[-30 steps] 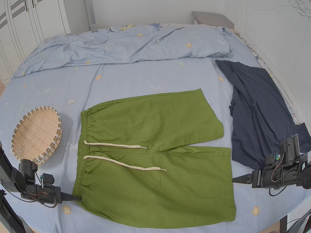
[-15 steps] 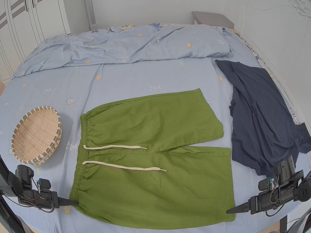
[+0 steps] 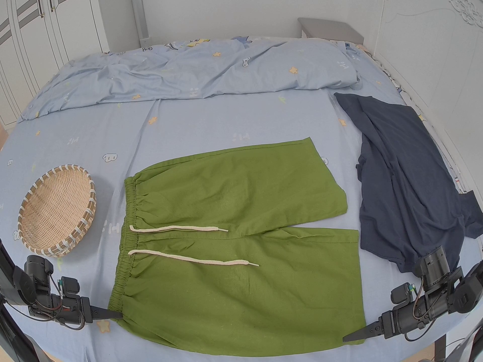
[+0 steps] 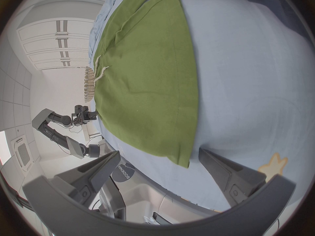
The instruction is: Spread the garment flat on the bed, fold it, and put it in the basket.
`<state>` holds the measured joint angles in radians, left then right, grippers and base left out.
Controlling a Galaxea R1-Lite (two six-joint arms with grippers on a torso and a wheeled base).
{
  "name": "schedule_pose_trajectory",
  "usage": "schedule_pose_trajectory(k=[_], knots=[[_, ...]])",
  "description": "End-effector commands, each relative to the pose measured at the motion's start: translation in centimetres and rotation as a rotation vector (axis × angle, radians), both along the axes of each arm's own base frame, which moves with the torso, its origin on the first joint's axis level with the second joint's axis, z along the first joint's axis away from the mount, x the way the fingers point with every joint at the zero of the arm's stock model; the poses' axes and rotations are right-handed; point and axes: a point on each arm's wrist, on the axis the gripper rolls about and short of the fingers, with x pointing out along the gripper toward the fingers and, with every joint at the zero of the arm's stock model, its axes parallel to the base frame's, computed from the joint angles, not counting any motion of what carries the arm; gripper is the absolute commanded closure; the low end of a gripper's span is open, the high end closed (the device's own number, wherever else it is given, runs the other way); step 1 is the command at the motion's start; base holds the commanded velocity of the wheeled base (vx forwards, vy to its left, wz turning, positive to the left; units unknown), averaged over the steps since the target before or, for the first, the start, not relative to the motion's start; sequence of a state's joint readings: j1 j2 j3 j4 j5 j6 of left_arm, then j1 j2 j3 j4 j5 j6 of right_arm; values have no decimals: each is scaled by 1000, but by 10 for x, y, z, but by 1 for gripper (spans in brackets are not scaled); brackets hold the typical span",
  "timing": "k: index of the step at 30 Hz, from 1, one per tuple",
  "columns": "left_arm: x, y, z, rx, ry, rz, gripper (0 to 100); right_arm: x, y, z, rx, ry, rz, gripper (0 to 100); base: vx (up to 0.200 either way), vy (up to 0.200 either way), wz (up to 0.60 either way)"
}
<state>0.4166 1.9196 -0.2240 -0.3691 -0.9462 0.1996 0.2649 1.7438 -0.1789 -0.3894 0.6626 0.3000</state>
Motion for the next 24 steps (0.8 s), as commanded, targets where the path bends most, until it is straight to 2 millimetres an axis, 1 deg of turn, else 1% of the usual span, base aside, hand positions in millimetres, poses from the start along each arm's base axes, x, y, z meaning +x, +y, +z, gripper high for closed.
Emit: schedule_pose_trajectory(k=[1, 8, 12, 19, 20, 24], knots=[[0, 0, 0, -1, 2, 2, 100, 4, 5, -8, -9, 25, 19, 0, 0, 0, 0], [1, 2, 0, 1, -4, 5, 100, 10, 13, -15, -19, 6, 47, 0, 0, 0, 0], [1, 2, 0, 1, -4, 8, 100, 9, 18, -18, -54, 1, 62, 0, 0, 0, 0], [0, 2, 1, 1, -3, 9, 100, 11, 20, -18, -54, -7, 64, 0, 0, 0, 0], [0, 2, 1, 1, -4, 11, 100, 11, 20, -18, -55, -6, 61, 100, 0, 0, 0], [0, 3, 1, 1, -4, 14, 100, 10, 19, -18, -55, 10, 42, 100, 0, 0, 0]])
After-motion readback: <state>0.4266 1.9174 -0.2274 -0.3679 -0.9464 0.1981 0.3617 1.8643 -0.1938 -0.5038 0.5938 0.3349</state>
